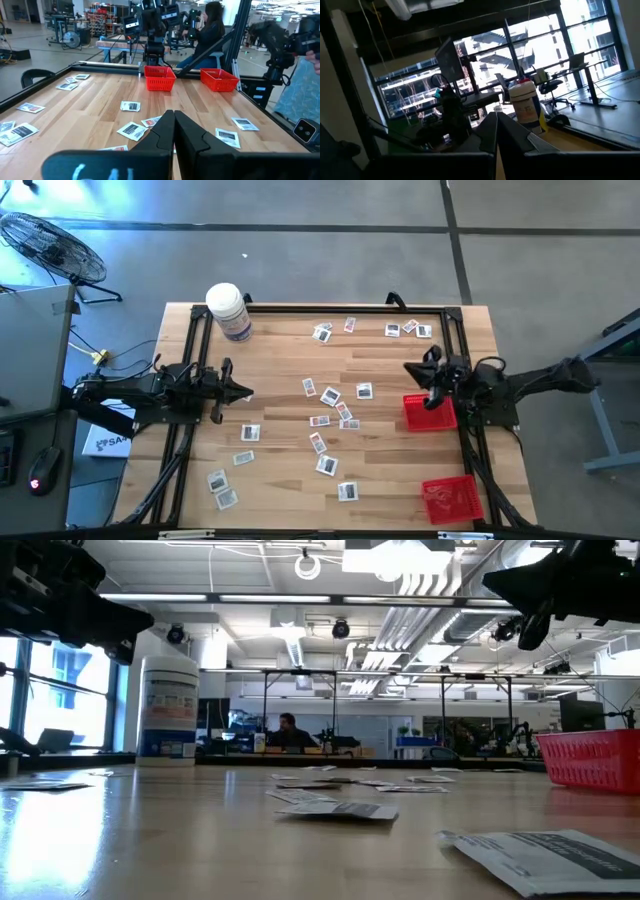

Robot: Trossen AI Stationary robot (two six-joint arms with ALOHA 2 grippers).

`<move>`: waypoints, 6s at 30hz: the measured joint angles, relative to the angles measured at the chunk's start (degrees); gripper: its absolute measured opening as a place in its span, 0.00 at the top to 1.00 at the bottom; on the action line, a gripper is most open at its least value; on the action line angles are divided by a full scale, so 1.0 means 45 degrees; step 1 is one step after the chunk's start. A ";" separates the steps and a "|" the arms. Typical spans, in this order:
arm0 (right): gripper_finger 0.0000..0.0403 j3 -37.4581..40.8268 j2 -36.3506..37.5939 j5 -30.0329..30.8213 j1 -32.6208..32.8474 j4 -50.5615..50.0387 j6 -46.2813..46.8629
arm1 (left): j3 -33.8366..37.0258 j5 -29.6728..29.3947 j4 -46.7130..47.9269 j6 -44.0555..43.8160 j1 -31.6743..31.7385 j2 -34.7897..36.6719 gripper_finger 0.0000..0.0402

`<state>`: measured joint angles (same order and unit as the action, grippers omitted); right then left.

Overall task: Pick & Place First Aid Supplies
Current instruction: Put the black towelette pack into the top red basket

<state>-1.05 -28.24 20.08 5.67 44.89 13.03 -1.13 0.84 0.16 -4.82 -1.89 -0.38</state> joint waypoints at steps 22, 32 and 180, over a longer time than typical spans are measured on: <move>0.98 -0.9967 -1.2572 -0.1900 -0.1299 -0.5353 -0.0341 | 0.0005 0.0000 0.0000 0.0000 0.0000 0.0005 1.00; 0.83 -1.4097 -1.4988 -0.3719 -0.2447 -1.4573 -0.1834 | 0.0000 0.0000 0.0000 0.0005 0.0000 0.0000 1.00; 0.82 -1.0472 -0.8002 -0.0947 0.0243 -1.8031 0.7098 | 0.0000 0.0000 0.0000 0.0000 0.0003 0.0003 1.00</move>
<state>-48.18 -64.25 15.82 6.76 -36.25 44.97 -1.13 0.84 0.16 -4.82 -1.88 -0.37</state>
